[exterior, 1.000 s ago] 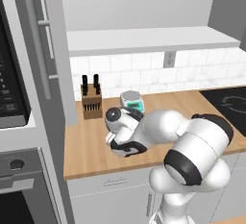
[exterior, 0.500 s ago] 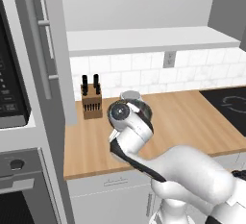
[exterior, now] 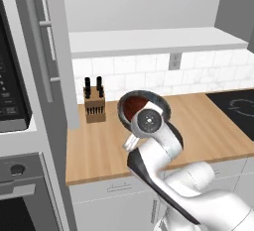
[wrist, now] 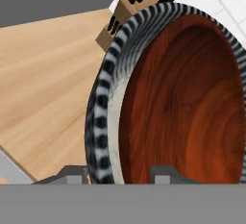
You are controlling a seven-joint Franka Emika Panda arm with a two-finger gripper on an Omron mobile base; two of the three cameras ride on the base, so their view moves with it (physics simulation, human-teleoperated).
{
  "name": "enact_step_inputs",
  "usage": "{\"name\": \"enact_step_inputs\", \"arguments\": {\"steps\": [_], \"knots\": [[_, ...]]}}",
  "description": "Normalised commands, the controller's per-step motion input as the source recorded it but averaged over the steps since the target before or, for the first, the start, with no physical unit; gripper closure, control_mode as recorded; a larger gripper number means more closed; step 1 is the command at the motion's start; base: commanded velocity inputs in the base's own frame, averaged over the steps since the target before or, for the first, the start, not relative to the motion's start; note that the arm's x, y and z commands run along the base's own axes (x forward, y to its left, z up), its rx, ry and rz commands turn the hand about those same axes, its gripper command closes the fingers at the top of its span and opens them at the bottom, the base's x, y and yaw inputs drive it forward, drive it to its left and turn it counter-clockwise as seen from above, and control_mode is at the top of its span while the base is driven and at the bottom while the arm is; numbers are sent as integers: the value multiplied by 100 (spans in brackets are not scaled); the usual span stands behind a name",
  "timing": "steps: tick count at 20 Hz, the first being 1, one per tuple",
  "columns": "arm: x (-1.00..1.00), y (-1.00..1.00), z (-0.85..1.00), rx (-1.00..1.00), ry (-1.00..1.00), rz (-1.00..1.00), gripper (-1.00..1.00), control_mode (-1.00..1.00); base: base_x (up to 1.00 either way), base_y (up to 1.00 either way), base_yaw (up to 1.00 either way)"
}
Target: Pick up the bowls on the counter and stack them on top of one another in the open cabinet. Place the smaller bowl on top of the larger bowl.
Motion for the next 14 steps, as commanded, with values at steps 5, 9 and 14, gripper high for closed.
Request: {"name": "enact_step_inputs", "arguments": {"steps": [5,9,14], "knots": [[-44,0,100,0,-1,0,100,-100,0,0,0],[-24,-2,100,0,0,0,100,-100,0,0,0],[-9,-15,100,0,0,0,100,-100,0,0,0]]}}
